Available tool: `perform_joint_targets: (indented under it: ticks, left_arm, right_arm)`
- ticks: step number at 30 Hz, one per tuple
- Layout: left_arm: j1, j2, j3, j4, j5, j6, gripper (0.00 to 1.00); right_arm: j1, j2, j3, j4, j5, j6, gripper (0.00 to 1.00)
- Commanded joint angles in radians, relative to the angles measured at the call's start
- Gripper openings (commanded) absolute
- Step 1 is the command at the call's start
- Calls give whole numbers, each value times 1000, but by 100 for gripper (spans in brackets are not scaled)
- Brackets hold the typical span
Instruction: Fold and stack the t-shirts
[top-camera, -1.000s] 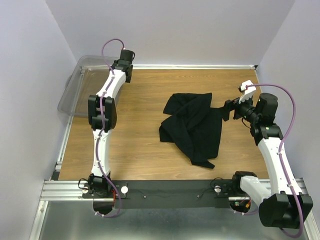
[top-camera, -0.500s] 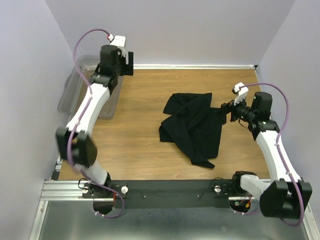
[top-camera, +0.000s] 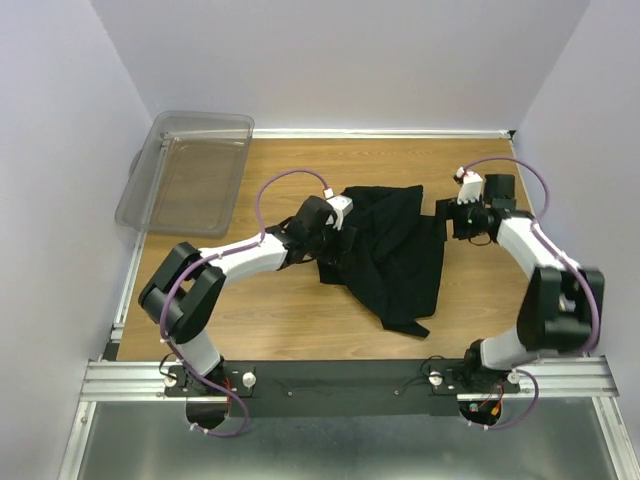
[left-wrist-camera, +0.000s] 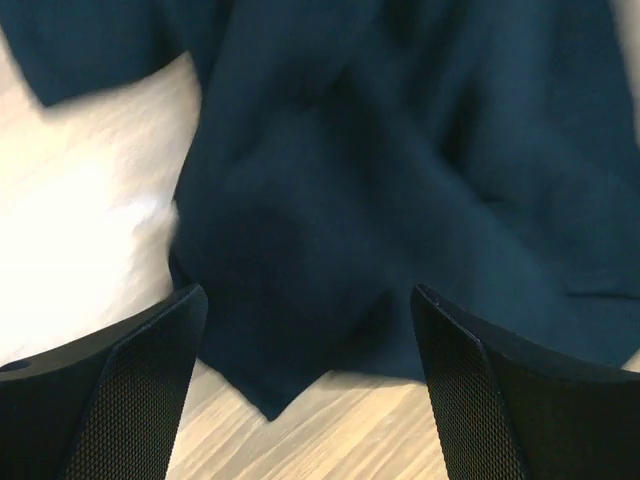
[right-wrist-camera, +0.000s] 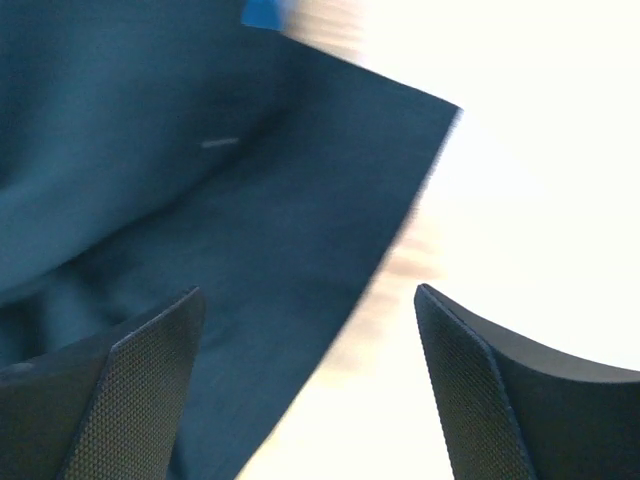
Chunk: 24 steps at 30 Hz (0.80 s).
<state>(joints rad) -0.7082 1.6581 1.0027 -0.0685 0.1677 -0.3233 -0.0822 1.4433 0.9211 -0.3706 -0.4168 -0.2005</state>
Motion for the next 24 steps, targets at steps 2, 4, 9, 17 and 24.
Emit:
perform_joint_targets:
  ticks: [2, 4, 9, 17, 24]
  left_arm:
    - [6, -2, 89, 136, -105, -37, 90]
    - [4, 52, 160, 121, -73, -20, 90]
    - [1, 181, 270, 70, -25, 1, 90]
    - [-4, 285, 341, 6, -66, 29, 85]
    - [-5, 96, 242, 91, -85, 1, 0]
  right_arm:
    - [-1, 213, 76, 1, 152, 131, 86]
    - [-1, 281, 100, 5, 142, 156, 83]
    - [-1, 356, 127, 10, 26, 225, 74]
    - [-1, 419, 122, -1, -92, 250, 52]
    - [-2, 277, 159, -16, 22, 211, 1]
